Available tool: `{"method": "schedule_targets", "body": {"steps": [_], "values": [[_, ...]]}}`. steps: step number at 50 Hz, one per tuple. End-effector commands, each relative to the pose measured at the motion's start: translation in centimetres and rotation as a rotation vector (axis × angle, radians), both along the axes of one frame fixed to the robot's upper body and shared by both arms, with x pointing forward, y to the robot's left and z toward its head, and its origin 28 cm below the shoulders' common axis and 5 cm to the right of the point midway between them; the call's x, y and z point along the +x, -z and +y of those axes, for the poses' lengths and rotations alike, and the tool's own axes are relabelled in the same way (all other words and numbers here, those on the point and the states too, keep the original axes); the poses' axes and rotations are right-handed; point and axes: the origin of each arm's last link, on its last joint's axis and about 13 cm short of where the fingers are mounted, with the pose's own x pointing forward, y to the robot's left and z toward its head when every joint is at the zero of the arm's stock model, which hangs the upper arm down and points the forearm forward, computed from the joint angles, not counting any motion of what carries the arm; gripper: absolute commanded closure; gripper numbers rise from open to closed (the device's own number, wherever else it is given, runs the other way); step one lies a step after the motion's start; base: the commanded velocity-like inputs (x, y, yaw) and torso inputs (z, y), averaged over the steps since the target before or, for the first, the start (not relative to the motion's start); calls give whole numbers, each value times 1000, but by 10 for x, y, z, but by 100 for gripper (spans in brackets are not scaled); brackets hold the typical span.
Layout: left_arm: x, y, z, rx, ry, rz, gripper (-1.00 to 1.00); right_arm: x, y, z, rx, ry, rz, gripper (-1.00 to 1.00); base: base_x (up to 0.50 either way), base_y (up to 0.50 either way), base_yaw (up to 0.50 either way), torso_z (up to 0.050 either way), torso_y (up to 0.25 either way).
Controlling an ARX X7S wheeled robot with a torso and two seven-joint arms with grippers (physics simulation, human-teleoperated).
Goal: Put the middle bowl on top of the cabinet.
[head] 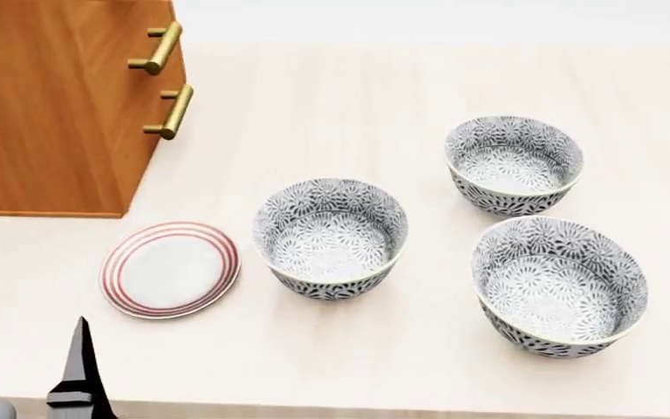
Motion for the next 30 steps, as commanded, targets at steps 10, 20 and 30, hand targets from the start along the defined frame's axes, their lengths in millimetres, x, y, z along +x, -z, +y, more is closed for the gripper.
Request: {"method": "schedule_targets", "body": {"steps": [10,20,30], "values": [[1,-1,0,-5,1,4,-100,0,-1,-1,-18,27,18,-100,0,149,0,0,0],[-1,-3,0,-1,3,1,-100,-2,-2,-2,0,40,8,-100,0,150,0,0,0],[-3,-5,1,-2,4,-4,-100,-4,-3,-2,2,45,6,-100,413,0,0,0,0]]}}
